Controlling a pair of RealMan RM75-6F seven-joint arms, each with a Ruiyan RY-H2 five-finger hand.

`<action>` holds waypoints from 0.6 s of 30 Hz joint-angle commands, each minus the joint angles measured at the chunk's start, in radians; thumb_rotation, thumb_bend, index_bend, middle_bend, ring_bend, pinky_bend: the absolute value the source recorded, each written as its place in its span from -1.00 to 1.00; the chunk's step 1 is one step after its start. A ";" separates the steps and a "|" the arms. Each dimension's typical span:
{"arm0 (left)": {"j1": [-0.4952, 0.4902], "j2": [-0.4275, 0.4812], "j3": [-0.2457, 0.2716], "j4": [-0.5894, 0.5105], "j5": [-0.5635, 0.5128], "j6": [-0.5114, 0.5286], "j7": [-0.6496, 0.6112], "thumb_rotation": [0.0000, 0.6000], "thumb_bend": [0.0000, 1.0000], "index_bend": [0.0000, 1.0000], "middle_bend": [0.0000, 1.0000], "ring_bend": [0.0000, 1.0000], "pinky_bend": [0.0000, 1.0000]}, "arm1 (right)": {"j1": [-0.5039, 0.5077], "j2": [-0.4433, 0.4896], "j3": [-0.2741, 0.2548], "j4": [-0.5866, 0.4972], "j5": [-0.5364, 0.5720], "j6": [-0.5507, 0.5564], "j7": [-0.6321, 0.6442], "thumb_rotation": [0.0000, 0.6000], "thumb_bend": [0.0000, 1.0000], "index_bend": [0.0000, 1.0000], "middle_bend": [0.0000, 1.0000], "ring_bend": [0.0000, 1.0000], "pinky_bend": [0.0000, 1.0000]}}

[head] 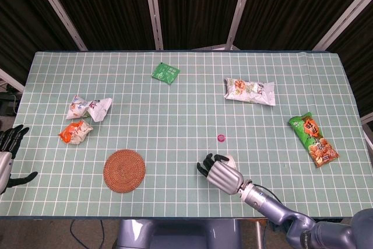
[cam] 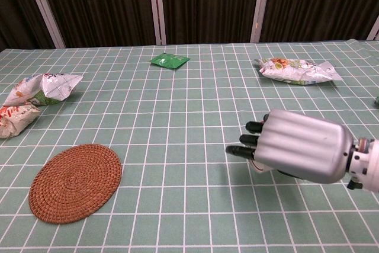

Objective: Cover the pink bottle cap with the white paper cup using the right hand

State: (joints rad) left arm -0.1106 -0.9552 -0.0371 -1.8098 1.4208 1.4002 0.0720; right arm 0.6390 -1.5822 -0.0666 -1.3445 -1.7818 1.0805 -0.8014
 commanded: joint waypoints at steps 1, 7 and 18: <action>0.000 0.000 0.000 -0.001 -0.001 -0.002 -0.002 1.00 -1.00 -1.00 -1.00 -1.00 -1.00 | -0.003 -0.025 0.088 0.002 0.088 0.058 0.195 1.00 -0.40 -0.65 -0.15 -0.40 0.27; -0.003 0.004 -0.002 -0.001 -0.008 -0.008 -0.011 1.00 -1.00 -1.00 -1.00 -1.00 -1.00 | -0.003 -0.088 0.240 0.010 0.302 0.035 0.430 1.00 -0.40 -0.65 -0.15 -0.41 0.28; -0.012 0.012 -0.009 0.007 -0.039 -0.034 -0.038 1.00 -1.00 -1.00 -1.00 -1.00 -1.00 | 0.033 -0.227 0.365 0.133 0.522 -0.028 0.555 1.00 -0.41 -0.64 -0.15 -0.42 0.27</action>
State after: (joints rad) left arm -0.1218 -0.9434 -0.0461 -1.8033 1.3824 1.3668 0.0343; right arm 0.6654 -1.7938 0.2869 -1.2268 -1.2750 1.0621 -0.2579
